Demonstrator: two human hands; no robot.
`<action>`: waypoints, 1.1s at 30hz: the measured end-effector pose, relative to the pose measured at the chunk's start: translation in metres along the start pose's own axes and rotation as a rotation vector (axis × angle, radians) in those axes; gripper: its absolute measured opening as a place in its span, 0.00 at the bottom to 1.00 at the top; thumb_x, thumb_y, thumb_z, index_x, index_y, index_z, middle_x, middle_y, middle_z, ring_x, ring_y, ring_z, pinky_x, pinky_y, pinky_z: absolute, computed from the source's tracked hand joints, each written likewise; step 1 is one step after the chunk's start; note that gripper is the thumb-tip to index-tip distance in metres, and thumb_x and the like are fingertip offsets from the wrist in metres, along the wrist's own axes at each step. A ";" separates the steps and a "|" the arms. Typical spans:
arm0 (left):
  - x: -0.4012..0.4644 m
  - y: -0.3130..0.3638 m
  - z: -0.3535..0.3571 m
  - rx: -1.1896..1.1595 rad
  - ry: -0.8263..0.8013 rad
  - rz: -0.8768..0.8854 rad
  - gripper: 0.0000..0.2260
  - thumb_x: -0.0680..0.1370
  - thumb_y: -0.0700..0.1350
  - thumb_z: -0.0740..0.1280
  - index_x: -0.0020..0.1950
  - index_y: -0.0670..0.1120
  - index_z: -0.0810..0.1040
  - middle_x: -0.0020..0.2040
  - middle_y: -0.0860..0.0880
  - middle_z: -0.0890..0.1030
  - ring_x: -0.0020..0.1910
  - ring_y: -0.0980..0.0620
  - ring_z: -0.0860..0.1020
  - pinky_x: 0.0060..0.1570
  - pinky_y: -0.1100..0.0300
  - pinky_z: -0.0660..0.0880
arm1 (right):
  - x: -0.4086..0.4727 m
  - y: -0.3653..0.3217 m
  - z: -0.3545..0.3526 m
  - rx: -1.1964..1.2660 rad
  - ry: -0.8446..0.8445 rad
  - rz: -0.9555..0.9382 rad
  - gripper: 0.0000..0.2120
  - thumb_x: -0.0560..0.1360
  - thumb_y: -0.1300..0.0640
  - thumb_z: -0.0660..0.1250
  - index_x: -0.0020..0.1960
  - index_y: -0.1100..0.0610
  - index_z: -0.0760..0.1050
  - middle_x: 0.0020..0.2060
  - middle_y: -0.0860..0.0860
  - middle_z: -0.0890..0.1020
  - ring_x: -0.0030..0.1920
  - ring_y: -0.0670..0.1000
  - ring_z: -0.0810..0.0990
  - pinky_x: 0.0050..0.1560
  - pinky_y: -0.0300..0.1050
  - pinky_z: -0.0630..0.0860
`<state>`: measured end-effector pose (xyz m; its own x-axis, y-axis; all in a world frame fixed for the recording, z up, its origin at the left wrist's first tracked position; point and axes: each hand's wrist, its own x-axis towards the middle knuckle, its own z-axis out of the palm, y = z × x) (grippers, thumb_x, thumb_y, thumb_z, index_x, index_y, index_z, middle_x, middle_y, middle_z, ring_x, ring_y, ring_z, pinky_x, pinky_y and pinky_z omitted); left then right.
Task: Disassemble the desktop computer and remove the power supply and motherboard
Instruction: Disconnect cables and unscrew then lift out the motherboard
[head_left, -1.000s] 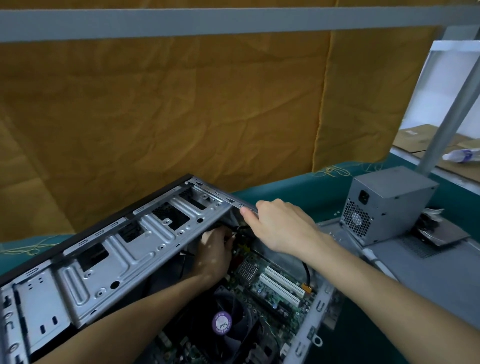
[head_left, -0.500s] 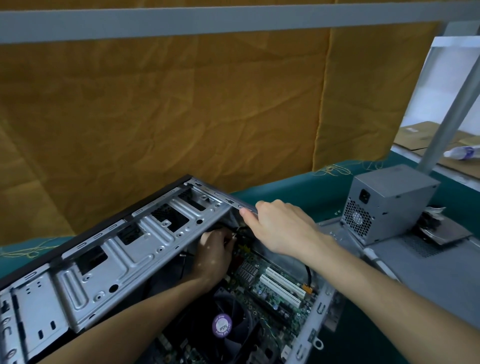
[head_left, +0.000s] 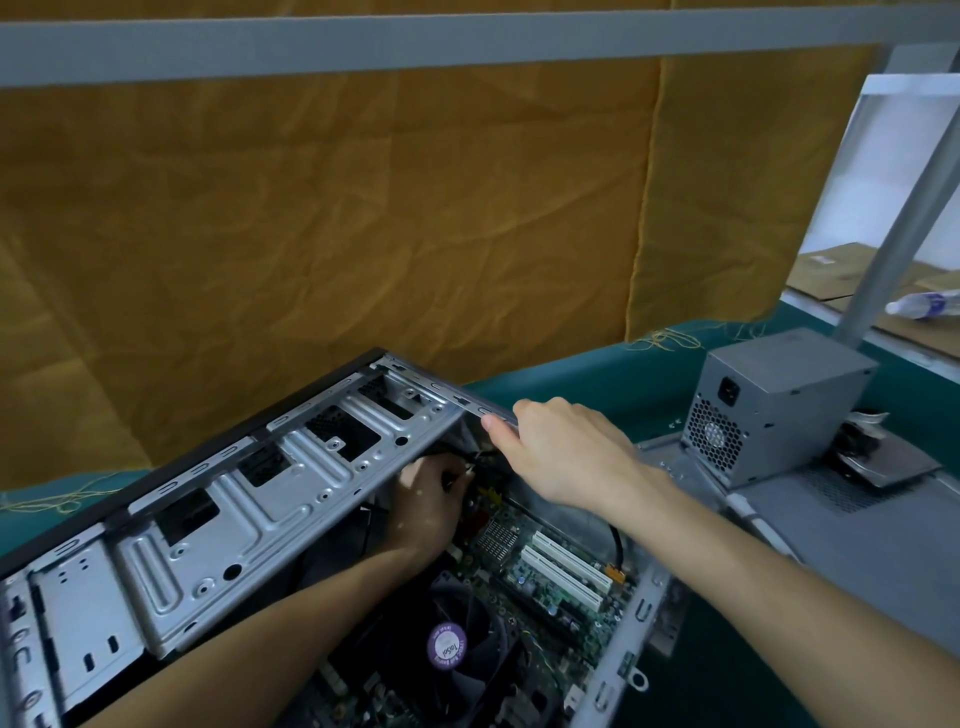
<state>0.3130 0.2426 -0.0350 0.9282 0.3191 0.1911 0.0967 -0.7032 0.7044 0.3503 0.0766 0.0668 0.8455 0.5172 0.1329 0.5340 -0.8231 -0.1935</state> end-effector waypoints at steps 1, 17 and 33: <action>0.000 0.000 0.000 0.000 0.013 -0.001 0.06 0.81 0.46 0.69 0.51 0.44 0.84 0.47 0.51 0.82 0.48 0.52 0.79 0.47 0.60 0.69 | 0.000 0.000 0.000 0.001 0.000 -0.001 0.25 0.84 0.36 0.46 0.37 0.51 0.63 0.32 0.50 0.72 0.30 0.50 0.68 0.32 0.51 0.62; -0.007 0.021 -0.027 0.227 -0.165 0.019 0.06 0.84 0.46 0.62 0.48 0.49 0.73 0.41 0.49 0.77 0.38 0.54 0.74 0.36 0.57 0.66 | 0.006 0.004 0.002 0.043 -0.006 -0.027 0.28 0.84 0.37 0.48 0.37 0.55 0.68 0.33 0.52 0.73 0.30 0.51 0.69 0.37 0.52 0.66; -0.040 0.076 -0.114 -0.083 -0.231 0.243 0.06 0.85 0.43 0.61 0.49 0.47 0.75 0.35 0.50 0.84 0.27 0.51 0.80 0.24 0.60 0.74 | -0.014 -0.014 -0.014 0.583 0.145 -0.359 0.15 0.81 0.38 0.57 0.47 0.46 0.76 0.42 0.45 0.82 0.44 0.48 0.80 0.45 0.52 0.76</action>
<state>0.2421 0.2492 0.0890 0.9783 -0.0104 0.2070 -0.1580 -0.6838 0.7124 0.3304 0.0776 0.0815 0.6276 0.6640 0.4065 0.7322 -0.3259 -0.5981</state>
